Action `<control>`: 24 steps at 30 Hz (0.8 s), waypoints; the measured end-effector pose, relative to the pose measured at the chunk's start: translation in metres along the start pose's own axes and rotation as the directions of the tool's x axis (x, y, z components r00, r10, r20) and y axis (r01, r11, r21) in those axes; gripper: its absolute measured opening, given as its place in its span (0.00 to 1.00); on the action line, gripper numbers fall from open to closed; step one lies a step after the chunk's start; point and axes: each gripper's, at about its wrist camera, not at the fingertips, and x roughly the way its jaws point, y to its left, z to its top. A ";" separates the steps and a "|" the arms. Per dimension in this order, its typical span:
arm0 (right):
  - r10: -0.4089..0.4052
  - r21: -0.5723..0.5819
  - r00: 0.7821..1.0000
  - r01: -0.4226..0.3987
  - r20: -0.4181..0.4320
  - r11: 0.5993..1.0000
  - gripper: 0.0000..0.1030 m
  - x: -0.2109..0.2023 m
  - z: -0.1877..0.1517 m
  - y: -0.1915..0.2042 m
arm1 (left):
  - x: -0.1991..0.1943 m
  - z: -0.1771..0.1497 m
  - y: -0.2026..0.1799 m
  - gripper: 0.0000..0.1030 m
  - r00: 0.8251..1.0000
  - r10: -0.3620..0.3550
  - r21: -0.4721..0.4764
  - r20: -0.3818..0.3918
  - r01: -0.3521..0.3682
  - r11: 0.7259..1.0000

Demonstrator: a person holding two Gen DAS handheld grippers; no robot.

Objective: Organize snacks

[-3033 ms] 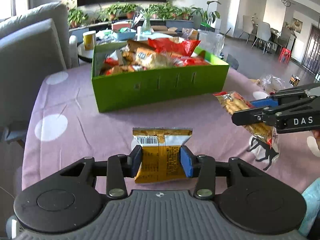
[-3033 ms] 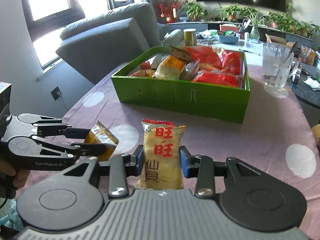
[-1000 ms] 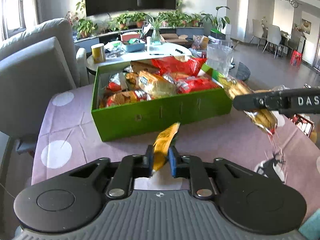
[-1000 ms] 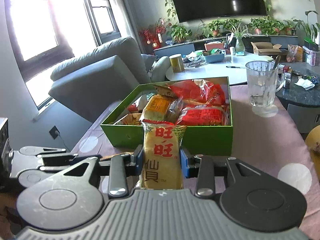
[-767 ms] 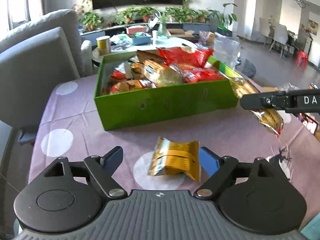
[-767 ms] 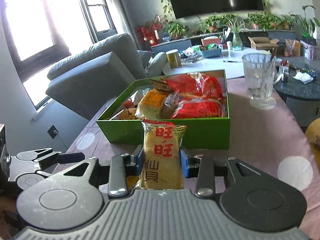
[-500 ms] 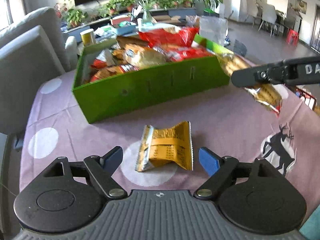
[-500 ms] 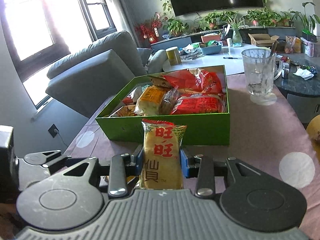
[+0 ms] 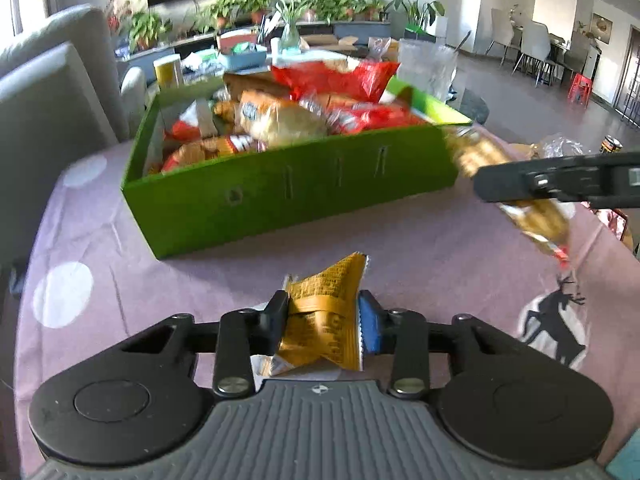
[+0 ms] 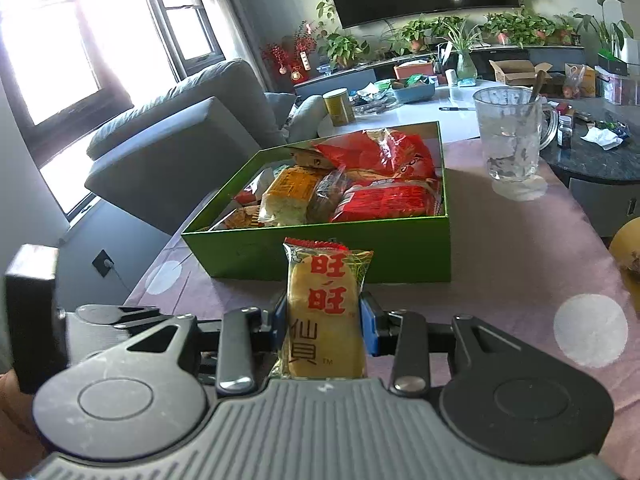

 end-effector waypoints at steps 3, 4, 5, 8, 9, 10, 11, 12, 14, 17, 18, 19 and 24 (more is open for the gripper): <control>0.000 0.007 1.000 0.000 0.000 1.000 0.76 0.000 0.000 0.000 | -0.012 0.002 -0.001 0.32 0.999 -0.014 0.000 0.030 0.014 1.000; 0.001 0.007 1.000 -0.001 0.000 1.000 0.76 0.000 0.000 0.000 | -0.016 0.003 -0.001 0.30 0.999 -0.011 -0.003 0.040 0.011 1.000; 0.003 0.005 1.000 -0.003 -0.001 1.000 0.76 0.000 0.000 0.001 | -0.019 0.004 -0.001 0.28 0.999 -0.009 -0.004 0.048 0.009 1.000; 0.007 -0.005 1.000 -0.007 0.003 1.000 0.76 -0.003 0.000 0.004 | -0.031 0.009 0.001 0.22 0.996 -0.018 -0.017 0.085 0.019 1.000; 0.007 -0.006 1.000 -0.007 0.006 1.000 0.76 -0.004 0.001 0.004 | -0.034 0.012 0.002 0.22 0.995 -0.020 -0.020 0.097 0.022 1.000; 0.007 -0.007 1.000 -0.007 0.009 1.000 0.76 -0.004 0.002 0.005 | -0.038 0.014 0.003 0.22 0.994 -0.020 -0.022 0.110 0.022 1.000; 0.006 -0.006 1.000 -0.006 0.013 1.000 0.76 -0.006 0.002 0.005 | -0.040 0.016 0.004 0.22 0.992 -0.018 -0.021 0.122 0.020 1.000; 0.007 -0.006 1.000 -0.006 0.017 1.000 0.76 -0.006 0.003 0.005 | -0.044 0.019 0.004 0.22 0.991 -0.011 -0.019 0.136 0.014 1.000; 0.008 -0.007 1.000 -0.008 0.022 1.000 0.76 -0.007 0.004 0.006 | -0.048 0.024 0.007 0.21 0.988 0.002 -0.021 0.155 0.001 1.000; 0.006 -0.006 1.000 -0.006 0.025 1.000 0.76 -0.007 0.006 0.006 | -0.055 0.033 0.014 0.21 0.984 0.010 -0.030 0.180 -0.004 1.000; 0.006 -0.006 1.000 -0.006 0.025 1.000 0.76 -0.007 0.006 0.006 | -0.057 0.036 0.016 0.21 0.982 0.015 -0.033 0.188 -0.009 0.999; 0.005 -0.006 1.000 -0.005 0.025 1.000 0.76 -0.007 0.006 0.006 | -0.059 0.040 0.018 0.20 0.980 0.025 -0.031 0.199 -0.019 0.999; 0.006 -0.005 1.000 -0.006 0.029 1.000 0.76 -0.007 0.008 0.006 | -0.067 0.067 0.029 0.14 0.967 0.063 -0.026 0.248 -0.059 0.998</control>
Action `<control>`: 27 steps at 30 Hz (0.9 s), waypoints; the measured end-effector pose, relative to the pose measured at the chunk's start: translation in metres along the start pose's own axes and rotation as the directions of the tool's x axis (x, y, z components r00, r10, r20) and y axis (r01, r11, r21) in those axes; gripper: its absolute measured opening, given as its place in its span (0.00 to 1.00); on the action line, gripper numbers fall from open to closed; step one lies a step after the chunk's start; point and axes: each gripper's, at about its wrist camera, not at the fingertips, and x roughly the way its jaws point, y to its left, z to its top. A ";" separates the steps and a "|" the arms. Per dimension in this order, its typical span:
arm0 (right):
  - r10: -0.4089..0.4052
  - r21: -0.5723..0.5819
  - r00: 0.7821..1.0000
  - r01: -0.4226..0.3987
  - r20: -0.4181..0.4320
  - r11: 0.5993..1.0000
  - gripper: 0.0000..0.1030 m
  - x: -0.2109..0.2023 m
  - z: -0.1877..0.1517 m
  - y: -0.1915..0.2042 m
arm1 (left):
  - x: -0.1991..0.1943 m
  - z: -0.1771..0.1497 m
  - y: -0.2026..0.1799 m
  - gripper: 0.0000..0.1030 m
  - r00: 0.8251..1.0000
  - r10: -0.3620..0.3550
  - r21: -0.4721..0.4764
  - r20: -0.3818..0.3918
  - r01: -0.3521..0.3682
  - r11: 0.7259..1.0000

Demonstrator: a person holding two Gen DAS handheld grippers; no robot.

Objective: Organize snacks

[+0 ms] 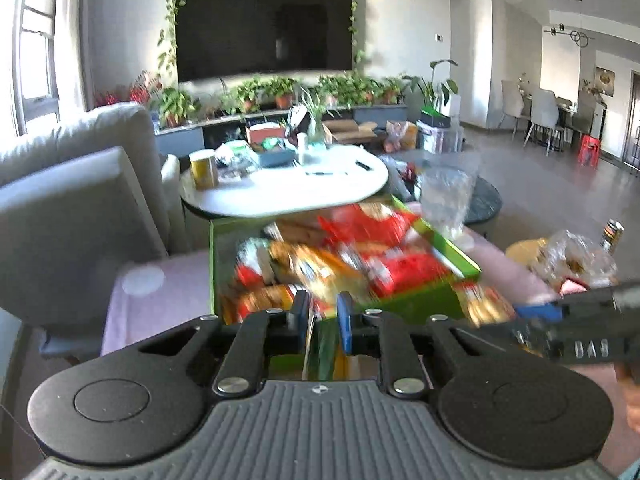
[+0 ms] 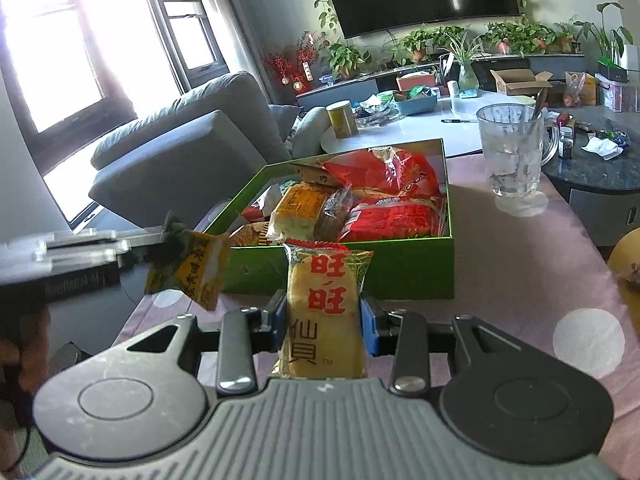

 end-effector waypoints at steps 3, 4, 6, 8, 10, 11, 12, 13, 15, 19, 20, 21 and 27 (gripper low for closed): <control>0.000 -0.001 1.000 0.000 0.003 1.000 0.76 -0.001 0.000 0.000 | 0.007 0.011 0.006 0.14 0.999 0.034 -0.002 0.013 -0.034 0.999; 0.001 0.001 1.000 -0.001 0.004 1.000 0.76 -0.001 0.000 0.000 | 0.010 0.013 0.008 0.14 0.999 0.049 -0.007 0.013 -0.049 0.999; 0.003 0.005 1.000 -0.003 0.005 1.000 0.76 -0.001 0.000 -0.001 | 0.015 0.010 0.012 0.15 1.000 0.027 -0.026 -0.014 -0.027 0.999; 0.002 0.009 1.000 -0.002 0.003 1.000 0.76 0.000 0.000 -0.002 | 0.020 0.000 0.012 0.48 0.998 -0.016 -0.037 -0.056 0.014 0.999; -0.001 0.013 1.000 0.001 0.001 1.000 0.76 0.001 0.000 -0.004 | 0.026 -0.018 0.005 0.80 0.996 -0.001 -0.004 -0.091 0.001 1.000; -0.003 0.016 1.000 0.003 0.000 1.000 0.76 0.002 0.000 -0.005 | 0.029 -0.027 0.000 0.81 0.994 0.011 0.042 -0.107 -0.006 0.999; -0.005 0.020 1.000 0.005 -0.002 1.000 0.76 0.003 -0.001 -0.006 | 0.036 -0.037 -0.006 0.81 0.990 0.022 0.107 -0.136 -0.007 0.994; -0.005 0.024 1.000 0.005 -0.005 1.000 0.76 0.004 -0.001 -0.007 | 0.041 -0.045 -0.011 0.81 0.986 0.031 0.147 -0.166 -0.007 0.989; -0.006 0.027 1.000 0.006 -0.013 1.000 0.76 0.005 -0.003 -0.007 | 0.052 -0.059 -0.017 0.81 0.973 0.041 0.197 -0.227 0.004 0.980; -0.005 0.024 1.000 0.006 -0.020 1.000 0.76 0.007 -0.004 -0.006 | 0.063 -0.078 -0.022 0.81 0.956 0.030 0.183 -0.292 0.025 0.983; -0.006 0.024 1.000 0.006 -0.020 1.000 0.76 0.007 -0.005 -0.006 | 0.062 -0.080 -0.024 0.80 0.957 -0.006 0.159 -0.290 0.054 0.986; -0.008 0.026 1.000 0.009 -0.020 1.000 0.76 0.007 -0.005 -0.007 | 0.060 -0.080 -0.026 0.80 0.958 -0.064 0.127 -0.280 0.103 0.987; -0.017 0.034 0.999 0.018 -0.030 0.999 0.76 0.009 -0.007 -0.010 | 0.045 -0.075 -0.043 0.80 0.944 -0.258 0.087 -0.205 0.280 0.956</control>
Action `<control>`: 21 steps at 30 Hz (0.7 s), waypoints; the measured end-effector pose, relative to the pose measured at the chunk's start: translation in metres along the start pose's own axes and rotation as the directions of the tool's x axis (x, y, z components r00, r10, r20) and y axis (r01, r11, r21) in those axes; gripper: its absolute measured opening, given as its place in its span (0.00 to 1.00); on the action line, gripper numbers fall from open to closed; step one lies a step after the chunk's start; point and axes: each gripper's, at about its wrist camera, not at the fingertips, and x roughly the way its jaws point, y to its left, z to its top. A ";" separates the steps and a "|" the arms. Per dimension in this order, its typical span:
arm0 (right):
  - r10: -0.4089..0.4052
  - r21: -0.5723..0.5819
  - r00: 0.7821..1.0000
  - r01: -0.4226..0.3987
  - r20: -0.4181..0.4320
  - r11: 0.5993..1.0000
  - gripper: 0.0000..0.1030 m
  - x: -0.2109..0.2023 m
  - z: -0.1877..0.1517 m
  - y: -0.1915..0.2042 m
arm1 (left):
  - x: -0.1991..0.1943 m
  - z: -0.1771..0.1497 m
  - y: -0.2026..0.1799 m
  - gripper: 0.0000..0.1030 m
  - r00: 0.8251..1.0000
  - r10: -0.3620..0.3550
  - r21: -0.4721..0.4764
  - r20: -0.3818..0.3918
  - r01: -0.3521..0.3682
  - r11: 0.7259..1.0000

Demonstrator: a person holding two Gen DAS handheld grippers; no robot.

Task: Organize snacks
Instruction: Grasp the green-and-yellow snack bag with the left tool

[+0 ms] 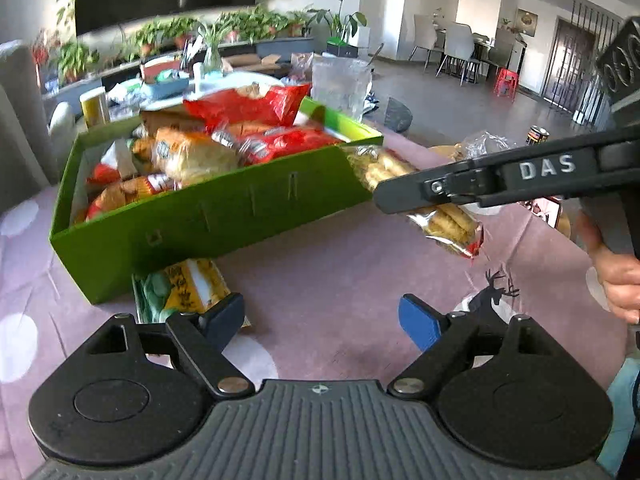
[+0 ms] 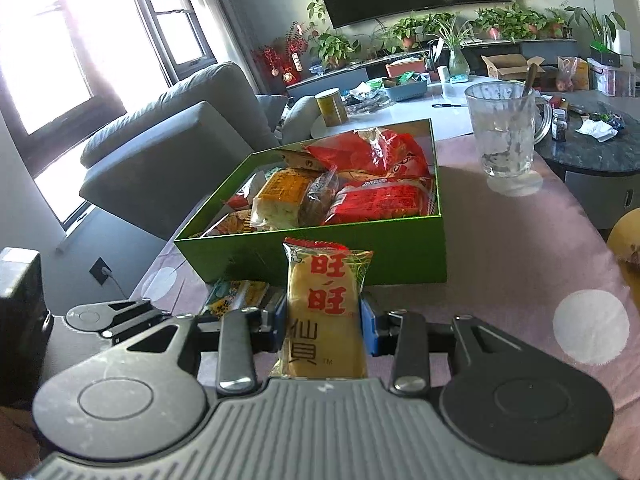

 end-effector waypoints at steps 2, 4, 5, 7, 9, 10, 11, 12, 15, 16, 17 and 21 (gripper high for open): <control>-0.003 0.005 1.000 0.003 0.004 1.000 0.76 -0.001 0.001 -0.002 | -0.003 -0.001 -0.002 0.80 0.997 0.074 0.024 -0.004 -0.074 0.997; -0.005 0.010 1.000 0.005 0.008 1.000 0.76 -0.003 0.001 -0.004 | -0.004 -0.002 0.008 0.80 0.989 0.144 0.030 -0.010 -0.144 0.989; -0.007 0.014 1.000 0.006 0.011 1.000 0.76 -0.003 0.001 -0.006 | -0.002 -0.001 0.016 0.81 0.985 0.171 0.026 -0.020 -0.170 0.985; -0.007 0.025 1.000 0.006 0.012 1.000 0.76 -0.003 0.000 -0.008 | 0.004 -0.001 0.032 0.81 0.973 0.222 -0.001 -0.056 -0.223 0.975; -0.002 0.032 1.000 0.002 0.009 0.999 0.76 -0.002 -0.001 -0.009 | 0.014 -0.001 0.046 0.81 0.969 0.228 -0.054 -0.095 -0.234 0.971; 0.000 0.031 1.000 0.000 0.007 1.000 0.76 -0.002 -0.001 -0.008 | 0.018 -0.002 0.051 0.81 0.973 0.202 -0.096 -0.113 -0.213 0.972; 0.001 0.029 1.000 -0.002 0.005 1.000 0.76 -0.001 -0.002 -0.007 | 0.020 -0.002 0.053 0.80 0.979 0.165 -0.138 -0.123 -0.181 0.974; 0.002 0.027 1.000 -0.002 0.004 1.000 0.76 -0.001 -0.002 -0.007 | 0.021 -0.003 0.052 0.80 0.984 0.129 -0.178 -0.121 -0.150 0.973; 0.000 0.022 1.000 -0.001 0.004 1.000 0.76 -0.001 -0.001 -0.006 | 0.018 -0.001 0.029 0.80 0.997 -0.002 -0.179 -0.080 -0.012 0.984; -0.003 0.023 1.000 0.003 0.003 1.000 0.76 -0.001 -0.001 -0.007 | 0.015 0.000 0.019 0.80 0.997 -0.032 -0.152 -0.069 0.021 0.988; -0.009 0.027 1.000 0.009 0.002 1.000 0.76 -0.001 -0.001 -0.008 | 0.012 0.002 0.011 0.80 0.997 -0.037 -0.121 -0.061 0.030 0.992; -0.017 0.040 1.000 0.017 0.003 0.999 0.76 -0.003 -0.001 -0.013 | 0.002 0.007 0.001 0.81 0.996 0.087 0.019 -0.026 -0.086 0.996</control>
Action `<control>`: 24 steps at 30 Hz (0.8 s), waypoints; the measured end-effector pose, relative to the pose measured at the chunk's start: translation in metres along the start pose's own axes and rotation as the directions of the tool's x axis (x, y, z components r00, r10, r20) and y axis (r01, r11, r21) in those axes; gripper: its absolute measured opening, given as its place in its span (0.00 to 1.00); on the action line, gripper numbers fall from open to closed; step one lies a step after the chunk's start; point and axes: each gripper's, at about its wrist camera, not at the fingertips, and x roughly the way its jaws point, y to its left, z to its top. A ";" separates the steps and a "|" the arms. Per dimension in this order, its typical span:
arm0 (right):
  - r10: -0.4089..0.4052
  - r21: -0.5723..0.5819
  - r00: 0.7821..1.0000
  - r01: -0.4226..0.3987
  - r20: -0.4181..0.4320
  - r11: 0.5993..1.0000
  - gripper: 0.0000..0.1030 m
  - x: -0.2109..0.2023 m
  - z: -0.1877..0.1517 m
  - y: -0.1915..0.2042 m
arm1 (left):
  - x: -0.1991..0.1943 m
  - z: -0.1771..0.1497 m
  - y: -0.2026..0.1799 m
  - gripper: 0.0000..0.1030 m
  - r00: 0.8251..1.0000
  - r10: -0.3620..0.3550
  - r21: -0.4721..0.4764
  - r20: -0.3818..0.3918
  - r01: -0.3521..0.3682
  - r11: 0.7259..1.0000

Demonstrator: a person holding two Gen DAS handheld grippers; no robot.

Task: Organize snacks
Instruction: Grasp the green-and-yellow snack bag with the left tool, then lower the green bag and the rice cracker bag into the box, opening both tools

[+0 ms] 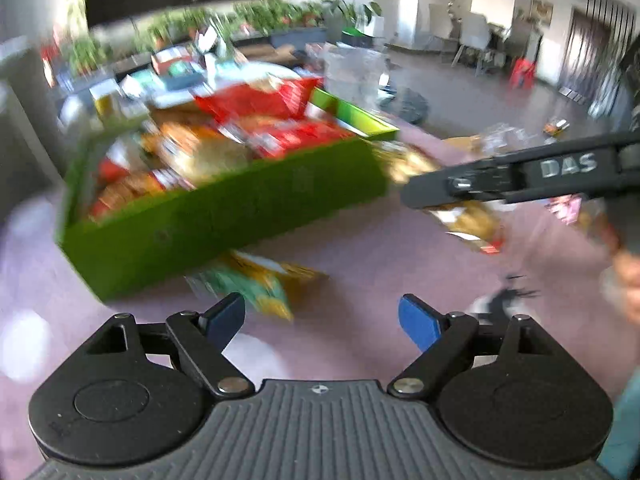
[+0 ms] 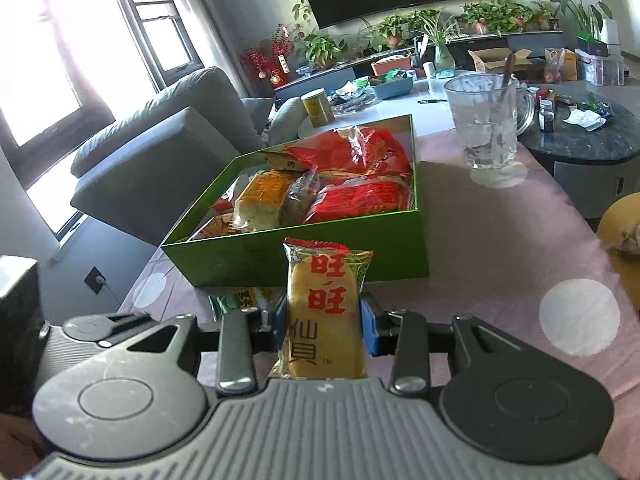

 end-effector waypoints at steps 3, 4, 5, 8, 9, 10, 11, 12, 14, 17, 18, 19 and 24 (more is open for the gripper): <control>-0.002 0.009 1.000 0.002 0.005 1.000 0.76 -0.001 0.000 -0.003 | 0.009 0.003 0.014 0.81 0.995 0.101 0.039 -0.021 -0.101 0.994; -0.001 0.012 1.000 0.001 0.006 1.000 0.76 -0.002 0.000 -0.003 | 0.013 0.004 0.017 0.82 0.994 0.105 0.048 -0.041 -0.103 0.994; 0.001 0.013 1.000 -0.001 0.005 1.000 0.76 -0.002 0.000 -0.004 | 0.017 0.005 0.019 0.82 0.994 0.099 0.063 -0.054 -0.095 0.993; 0.001 0.013 1.000 -0.001 0.002 1.000 0.76 -0.001 0.000 -0.004 | 0.027 0.005 0.018 0.82 0.994 0.084 0.125 -0.075 -0.075 0.989; 0.000 0.013 1.000 0.000 0.001 1.000 0.76 -0.001 0.000 -0.004 | 0.031 0.007 0.017 0.82 0.994 0.082 0.139 -0.079 -0.071 0.988; 0.000 0.014 1.000 0.000 0.000 1.000 0.76 -0.001 0.000 -0.004 | 0.034 0.008 0.015 0.82 0.993 0.078 0.145 -0.084 -0.065 0.987; -0.001 0.015 1.000 0.001 -0.001 1.000 0.76 -0.001 0.000 -0.004 | 0.038 0.009 0.014 0.82 0.993 0.072 0.145 -0.090 -0.059 0.988; -0.002 0.015 1.000 0.002 -0.001 1.000 0.76 -0.001 0.000 -0.004 | 0.039 0.009 0.013 0.82 0.993 0.066 0.142 -0.094 -0.052 0.989; -0.005 0.015 1.000 0.005 0.000 1.000 0.76 -0.002 0.000 -0.004 | 0.043 0.010 0.012 0.81 0.993 0.051 0.125 -0.103 -0.038 0.991; -0.009 0.019 1.000 0.009 0.001 1.000 0.76 -0.002 0.001 -0.006 | 0.045 0.012 0.021 0.48 0.994 -0.002 0.022 -0.108 0.004 1.000; -0.010 0.020 1.000 0.010 0.002 1.000 0.76 -0.002 0.001 -0.007 | 0.045 0.013 0.025 0.48 0.994 -0.014 -0.019 -0.111 0.012 1.000; -0.012 0.022 1.000 0.011 0.002 1.000 0.76 -0.002 0.002 -0.008 | 0.044 0.014 0.027 0.47 0.992 -0.012 -0.042 -0.122 0.006 0.999; -0.012 0.030 1.000 0.012 0.007 0.999 0.76 -0.001 0.004 -0.010 | 0.016 0.021 0.022 0.46 0.998 0.006 -0.043 -0.059 -0.008 0.999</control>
